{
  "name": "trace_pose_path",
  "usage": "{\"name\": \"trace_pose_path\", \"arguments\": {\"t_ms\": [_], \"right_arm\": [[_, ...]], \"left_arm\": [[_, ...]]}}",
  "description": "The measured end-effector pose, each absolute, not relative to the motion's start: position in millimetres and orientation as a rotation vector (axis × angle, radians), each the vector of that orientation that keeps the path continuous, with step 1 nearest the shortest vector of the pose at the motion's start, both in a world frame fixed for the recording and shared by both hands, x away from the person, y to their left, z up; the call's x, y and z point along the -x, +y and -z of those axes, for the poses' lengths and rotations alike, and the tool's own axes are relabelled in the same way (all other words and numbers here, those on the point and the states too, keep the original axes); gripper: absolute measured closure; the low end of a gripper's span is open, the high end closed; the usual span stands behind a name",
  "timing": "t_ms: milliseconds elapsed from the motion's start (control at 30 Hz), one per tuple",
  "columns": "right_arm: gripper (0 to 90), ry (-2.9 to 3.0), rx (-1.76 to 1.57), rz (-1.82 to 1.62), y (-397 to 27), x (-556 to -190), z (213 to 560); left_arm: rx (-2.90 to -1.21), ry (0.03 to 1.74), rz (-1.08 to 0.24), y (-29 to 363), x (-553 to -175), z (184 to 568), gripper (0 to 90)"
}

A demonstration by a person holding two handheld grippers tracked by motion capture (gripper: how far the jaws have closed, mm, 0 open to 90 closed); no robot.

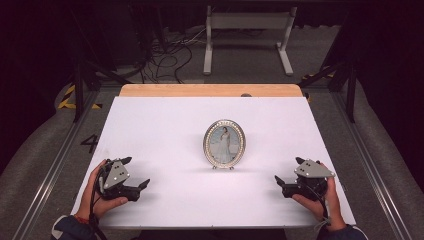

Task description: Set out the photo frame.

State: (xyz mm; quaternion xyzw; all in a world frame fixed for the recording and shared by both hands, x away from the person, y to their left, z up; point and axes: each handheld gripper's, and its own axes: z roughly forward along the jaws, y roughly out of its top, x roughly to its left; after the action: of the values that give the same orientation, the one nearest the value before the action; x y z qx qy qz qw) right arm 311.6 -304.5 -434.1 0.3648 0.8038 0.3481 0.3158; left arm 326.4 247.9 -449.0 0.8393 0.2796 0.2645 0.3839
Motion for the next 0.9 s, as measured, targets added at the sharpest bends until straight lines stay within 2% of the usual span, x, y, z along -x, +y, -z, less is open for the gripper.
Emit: {"name": "trace_pose_path", "arguments": {"t_ms": [600,900], "right_arm": [[8.3,2.033,-1.037,-0.93,-330.3,-295.6,445.2],[8.3,2.036,-1.048,-0.924,-333.0,-295.3,450.1]], "left_arm": [[-2.053,0.853,-0.653,279.6,-319.1,455.9,8.2],[-2.064,0.861,-0.683,277.9,-320.2,455.4,8.1]]}}
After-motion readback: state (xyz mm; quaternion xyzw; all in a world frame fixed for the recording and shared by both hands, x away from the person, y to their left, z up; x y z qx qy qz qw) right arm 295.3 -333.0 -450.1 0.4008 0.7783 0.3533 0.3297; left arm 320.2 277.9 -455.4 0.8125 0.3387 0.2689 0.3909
